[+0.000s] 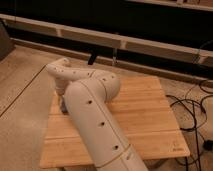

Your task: Wipe the white sponge on the table

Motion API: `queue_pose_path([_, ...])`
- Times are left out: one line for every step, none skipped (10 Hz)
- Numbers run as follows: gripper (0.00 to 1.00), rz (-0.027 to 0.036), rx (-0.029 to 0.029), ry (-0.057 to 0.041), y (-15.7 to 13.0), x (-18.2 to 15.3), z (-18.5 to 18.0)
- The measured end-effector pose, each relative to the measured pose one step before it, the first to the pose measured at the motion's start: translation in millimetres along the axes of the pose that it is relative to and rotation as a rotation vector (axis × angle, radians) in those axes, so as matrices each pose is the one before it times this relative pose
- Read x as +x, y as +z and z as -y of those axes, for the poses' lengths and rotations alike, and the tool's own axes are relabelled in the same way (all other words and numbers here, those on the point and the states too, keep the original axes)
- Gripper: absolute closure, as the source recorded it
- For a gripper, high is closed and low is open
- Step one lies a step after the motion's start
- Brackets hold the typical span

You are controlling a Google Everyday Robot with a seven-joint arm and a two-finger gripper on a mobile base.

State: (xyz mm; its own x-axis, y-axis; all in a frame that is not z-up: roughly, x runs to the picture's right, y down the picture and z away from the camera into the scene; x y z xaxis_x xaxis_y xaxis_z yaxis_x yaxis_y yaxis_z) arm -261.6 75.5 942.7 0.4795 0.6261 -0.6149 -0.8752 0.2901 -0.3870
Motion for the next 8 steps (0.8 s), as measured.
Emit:
queue_pose_path([0.74,0.00069,-0.00014,-0.00460,0.46,-1.14,-1.60])
queue_pose_path([0.87,-0.00163,-0.00127,-0.00158,1.22,0.11,-0.67])
queue_pose_path([0.95,-0.00201,-0.00008,-0.00172,0.72,0.66,-0.78])
queue_pose_path([1.00,-0.00306,0.00110,-0.00265,0.93,1.73,-0.55])
queue_pose_path([1.00,-0.00104,0.00216,-0.00685,-0.15,2.48,-1.60])
queue_pose_path([1.00,-0.00070,0.00275,-0.00925,-0.68,2.49,-4.24])
queue_pose_path([1.00,0.00235,0.00380,-0.01363,-0.74,1.23,-6.55])
queue_pose_path([1.00,-0.00209,0.00578,-0.01961,0.48,2.34,-9.38])
